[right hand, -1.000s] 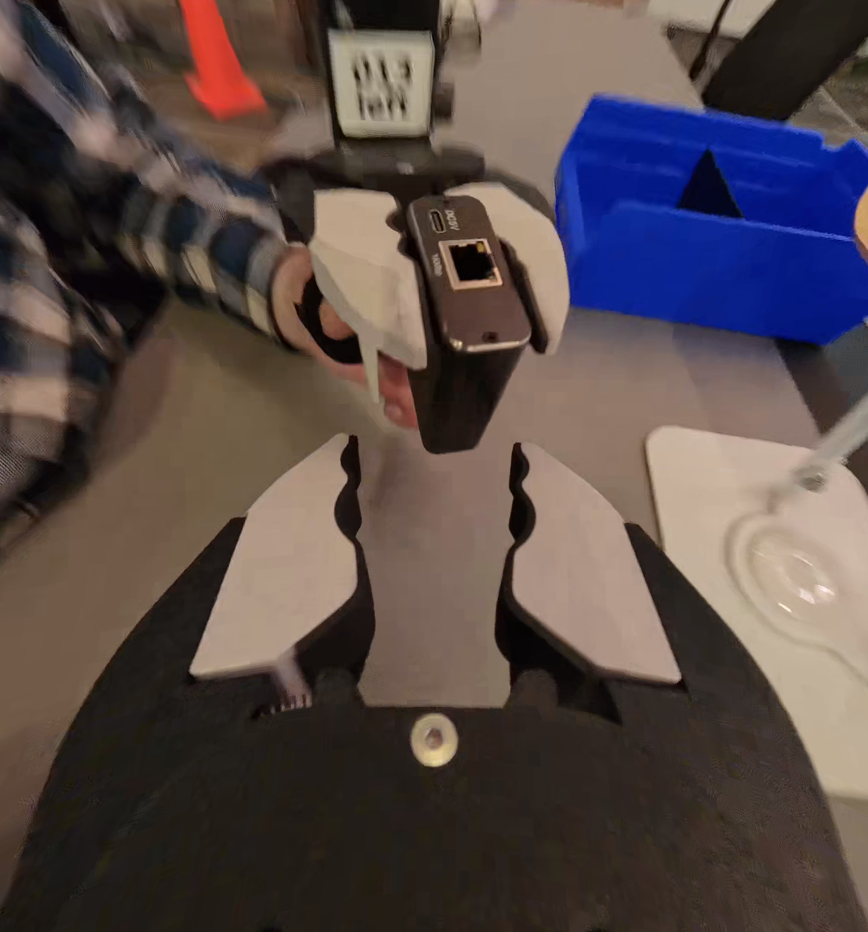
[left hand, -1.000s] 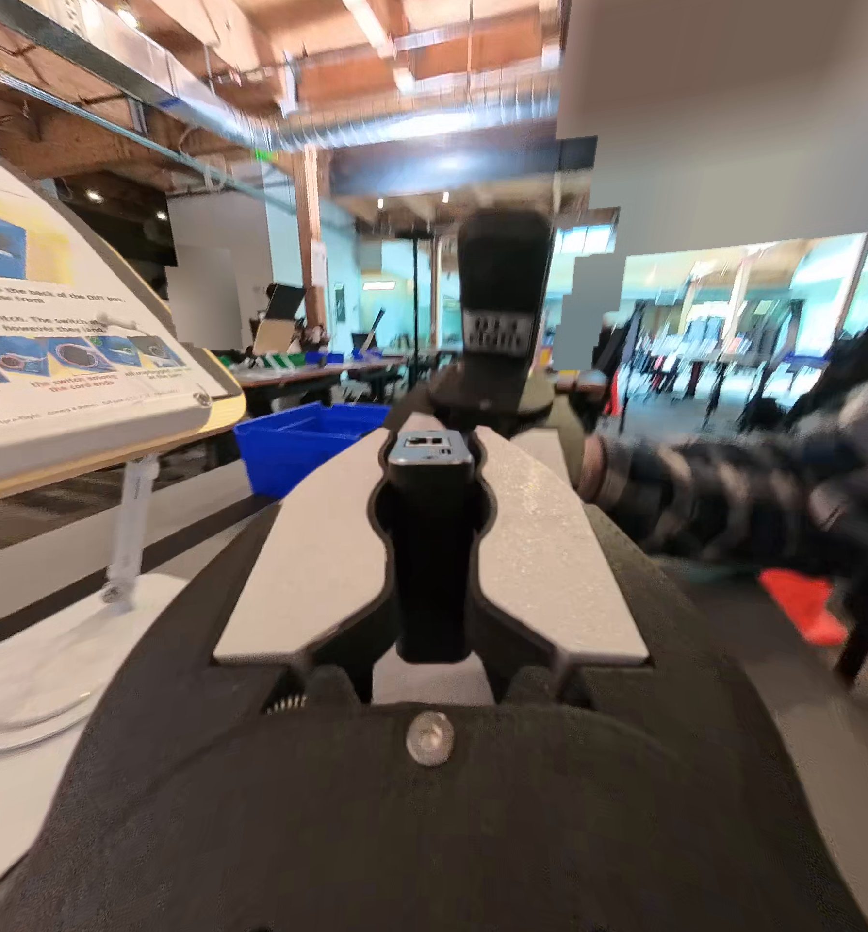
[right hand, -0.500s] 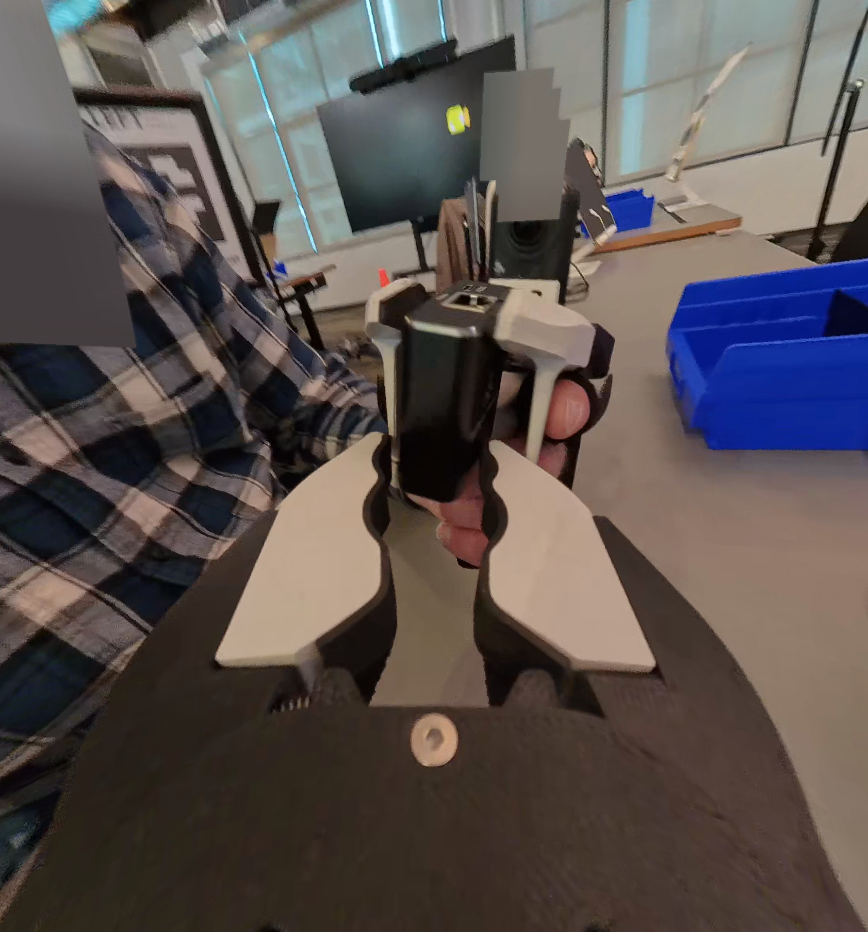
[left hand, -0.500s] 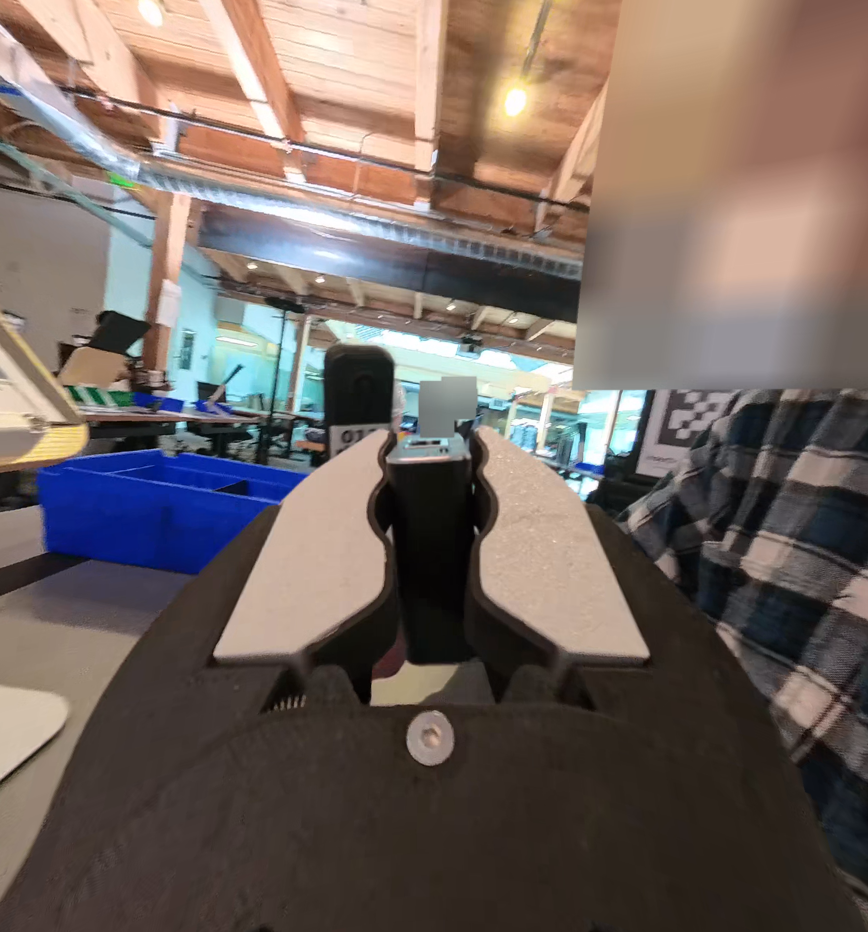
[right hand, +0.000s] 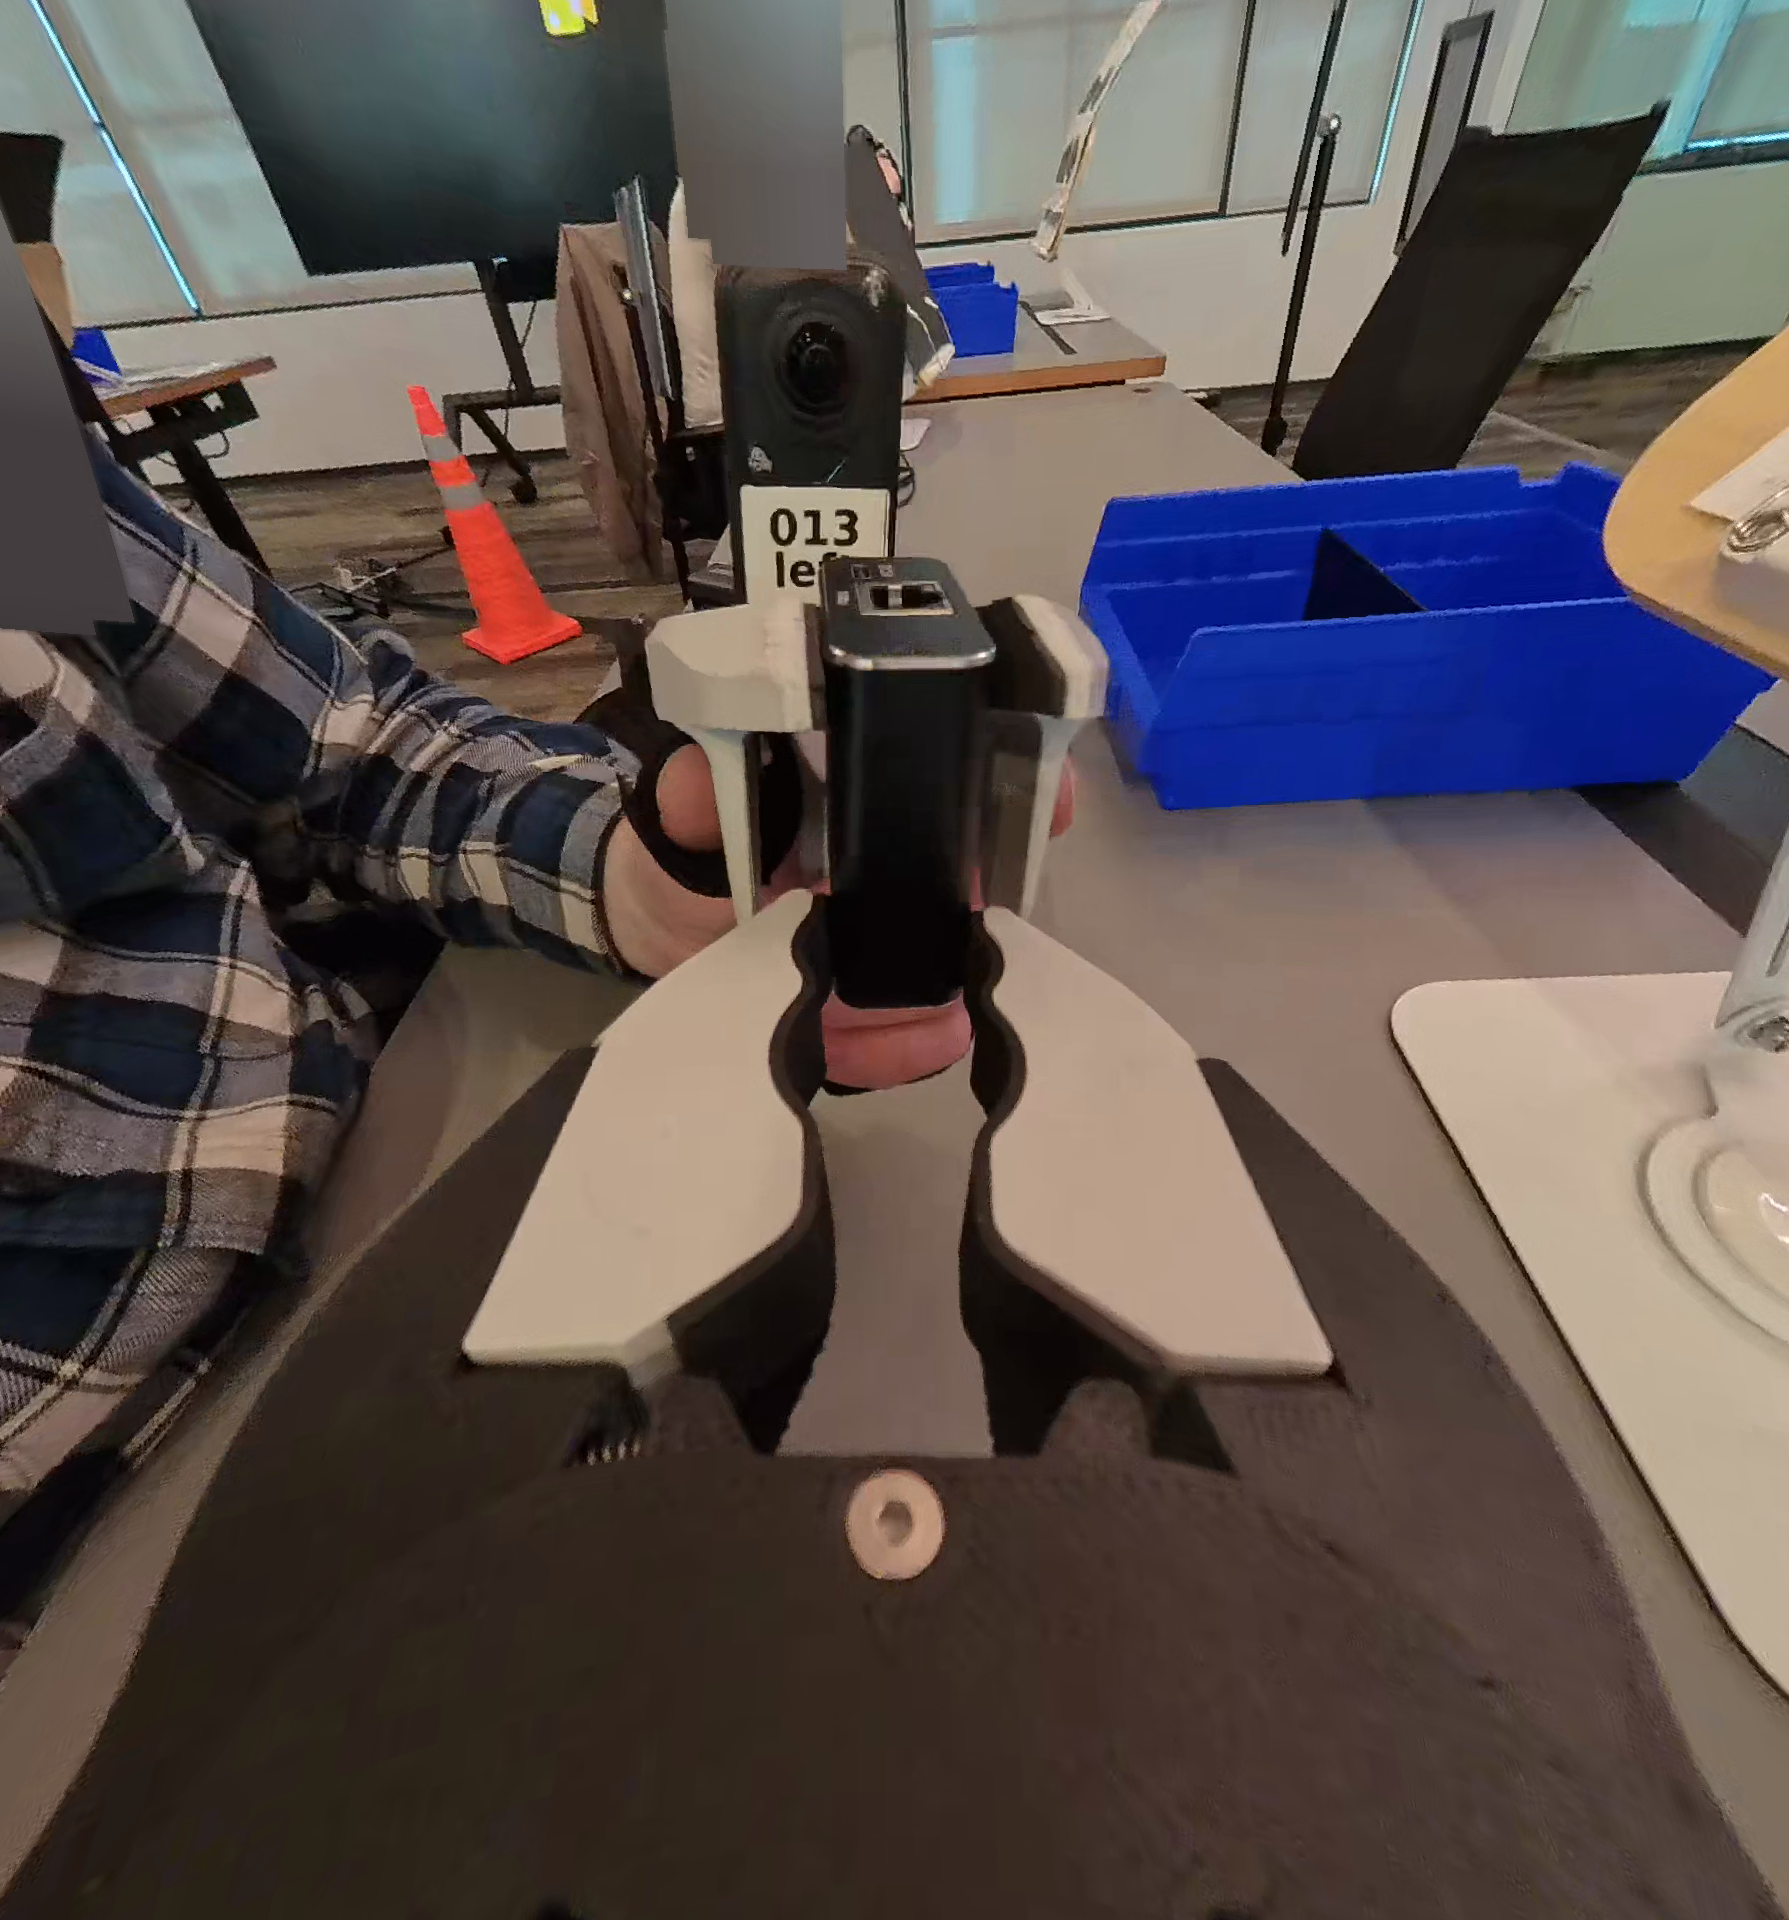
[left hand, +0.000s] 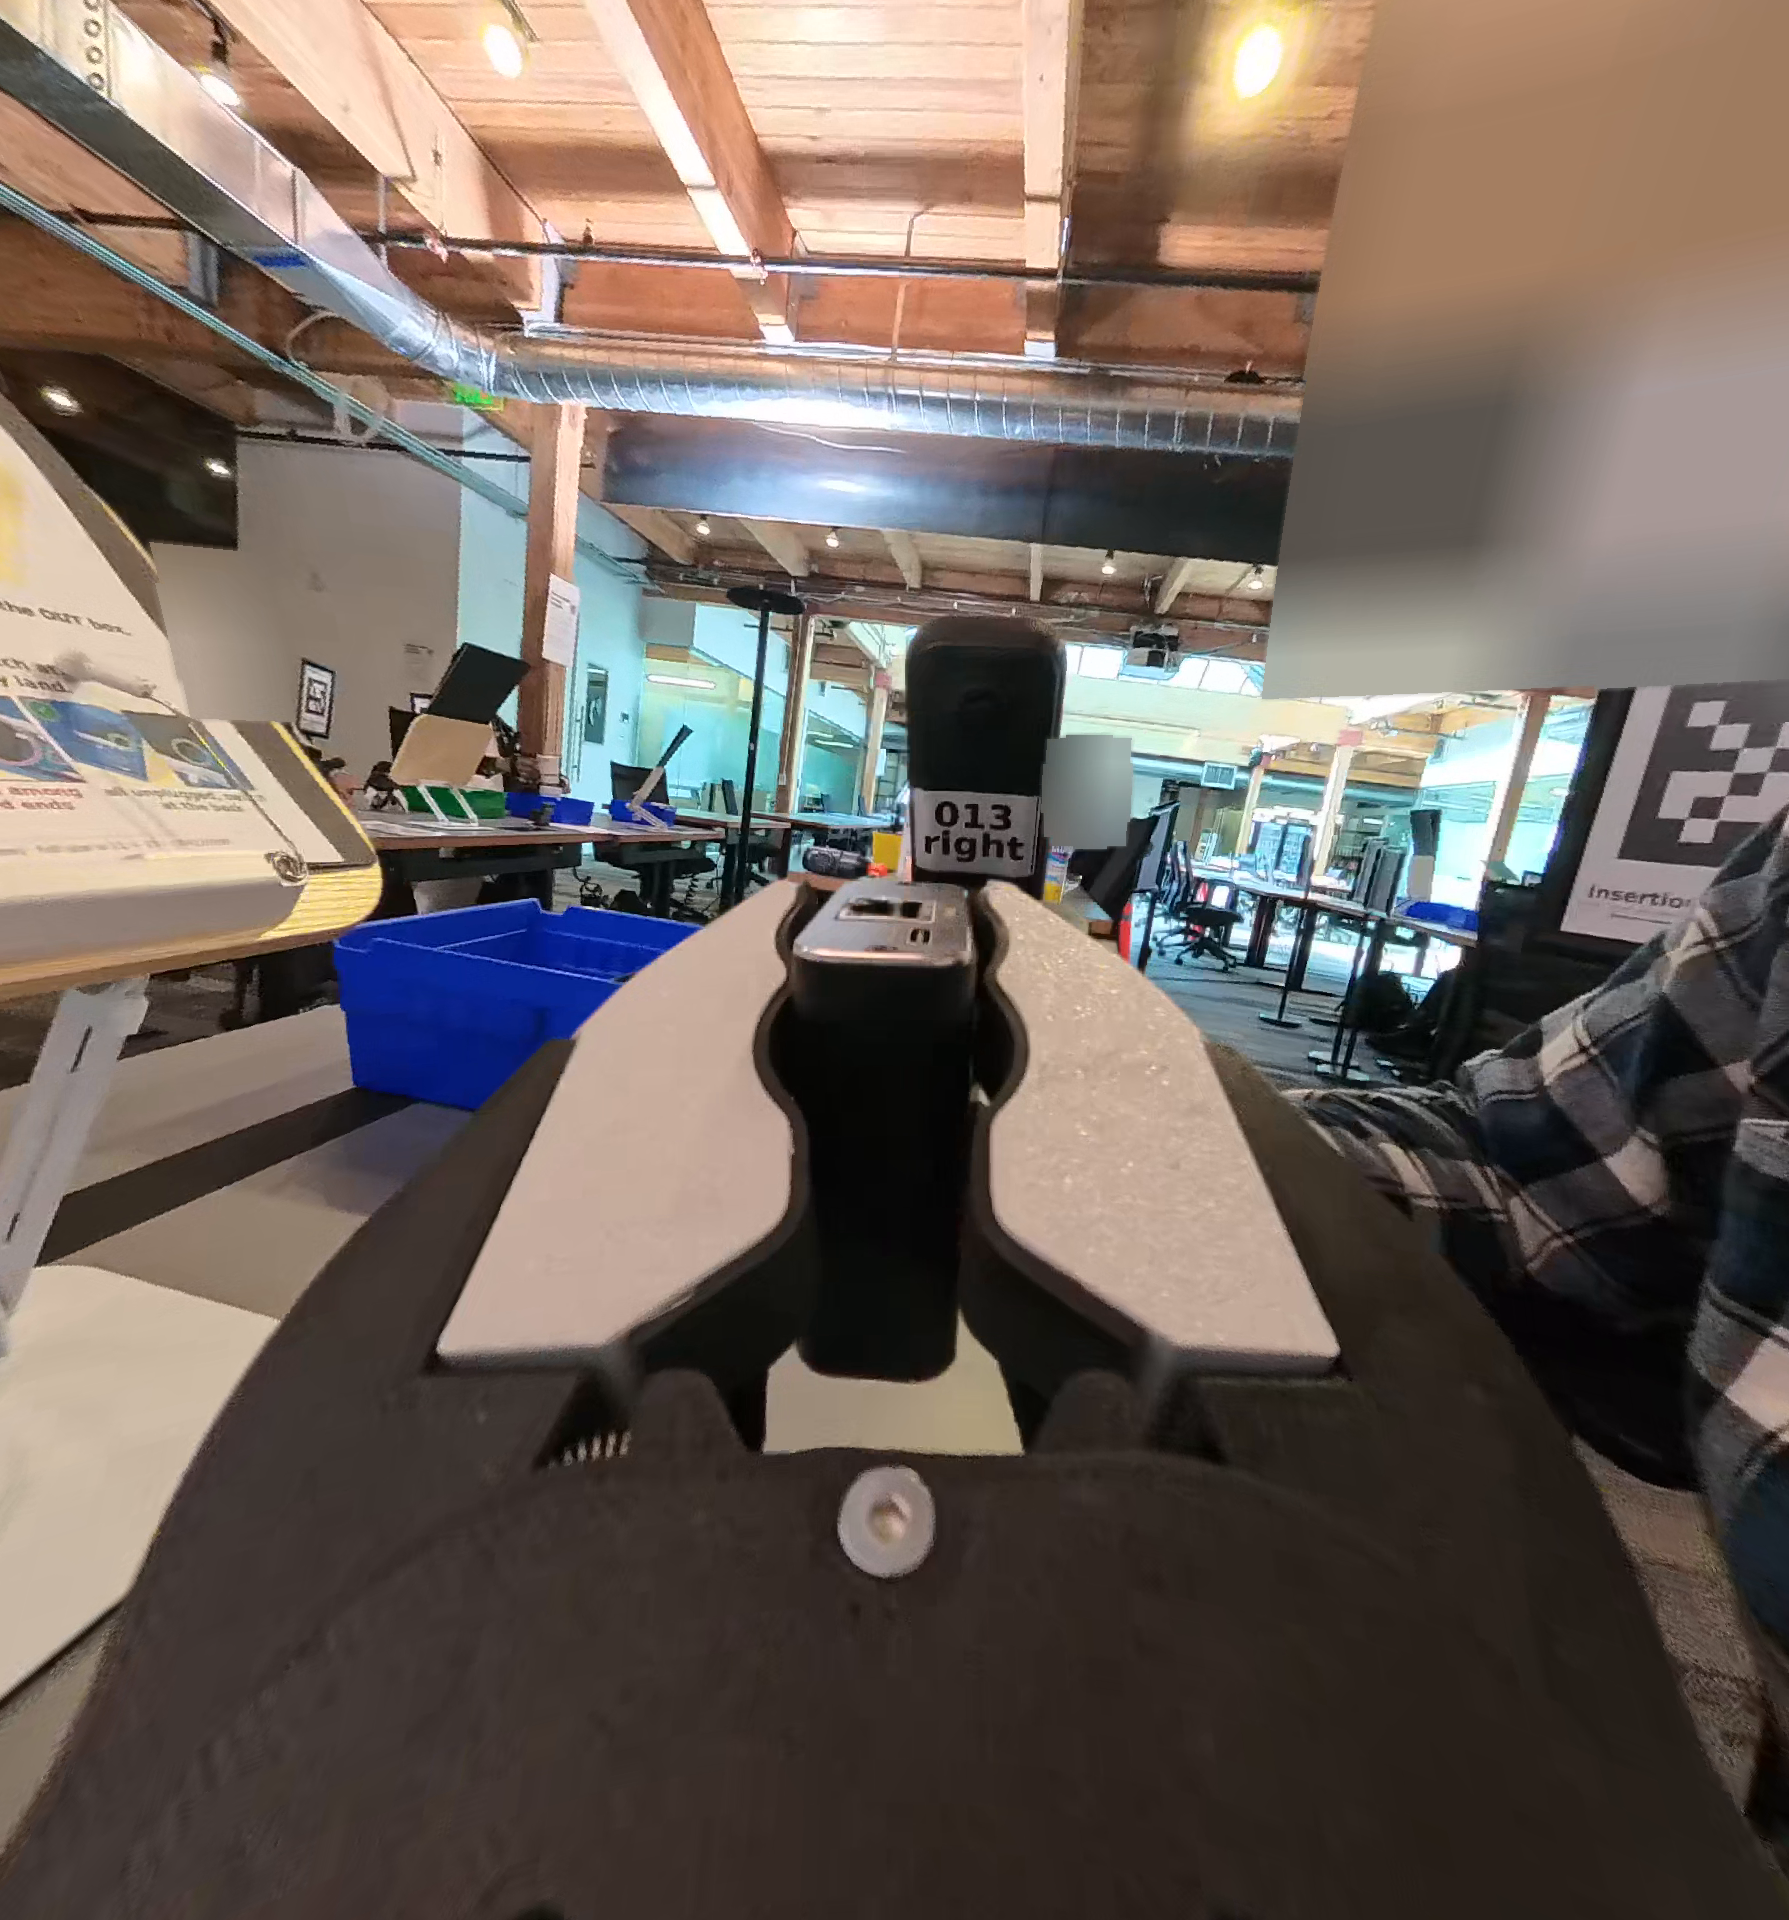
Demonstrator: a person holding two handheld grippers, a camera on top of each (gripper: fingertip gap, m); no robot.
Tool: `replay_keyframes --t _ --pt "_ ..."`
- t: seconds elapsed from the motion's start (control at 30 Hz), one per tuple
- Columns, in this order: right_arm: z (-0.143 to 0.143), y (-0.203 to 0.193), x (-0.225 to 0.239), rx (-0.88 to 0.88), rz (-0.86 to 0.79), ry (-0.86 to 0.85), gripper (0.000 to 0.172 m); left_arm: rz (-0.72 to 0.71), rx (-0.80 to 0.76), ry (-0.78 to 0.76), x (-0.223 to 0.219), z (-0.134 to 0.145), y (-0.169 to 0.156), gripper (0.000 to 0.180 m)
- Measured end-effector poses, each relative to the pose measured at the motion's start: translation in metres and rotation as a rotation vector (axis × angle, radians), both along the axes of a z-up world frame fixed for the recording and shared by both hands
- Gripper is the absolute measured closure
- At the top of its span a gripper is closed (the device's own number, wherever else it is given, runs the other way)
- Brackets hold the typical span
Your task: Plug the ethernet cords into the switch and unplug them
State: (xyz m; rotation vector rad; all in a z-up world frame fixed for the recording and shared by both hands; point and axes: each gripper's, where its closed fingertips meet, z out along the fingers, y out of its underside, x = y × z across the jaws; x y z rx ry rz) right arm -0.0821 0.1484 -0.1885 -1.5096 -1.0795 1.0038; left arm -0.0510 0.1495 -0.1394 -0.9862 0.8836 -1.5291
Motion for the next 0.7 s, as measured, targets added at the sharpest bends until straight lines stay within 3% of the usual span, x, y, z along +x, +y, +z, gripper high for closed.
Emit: replay_keyframes --t 0.33,0.37,0.43,0.5,0.53,0.63,0.7 --pt "-0.003 -0.001 -0.002 -0.013 -0.015 -0.018 0.147 -0.019 -0.033 -0.003 0.003 -0.002 -0.002 0.151" --pt "-0.002 -0.001 0.001 -0.015 -0.016 -0.015 0.147 -0.015 -0.031 0.007 0.004 -0.003 -0.003 0.147" --pt "0.005 0.001 0.011 -0.035 -0.033 0.015 0.147 -0.001 -0.036 0.004 0.003 0.001 0.0 0.118" --pt "0.014 0.009 0.033 -0.012 -0.097 -0.005 0.147 0.026 -0.039 -0.004 -0.004 0.007 0.007 0.104" --pt "0.02 0.017 0.051 0.022 -0.16 -0.043 0.147 0.063 -0.011 0.017 -0.006 0.006 0.012 0.107" --pt "0.056 0.05 0.134 0.096 -0.388 -0.14 0.147 0.139 0.042 0.111 -0.01 -0.013 0.025 0.154" --pt "0.065 0.084 0.212 0.178 -0.622 -0.387 0.147 0.198 0.021 0.172 -0.009 -0.03 0.039 0.18"
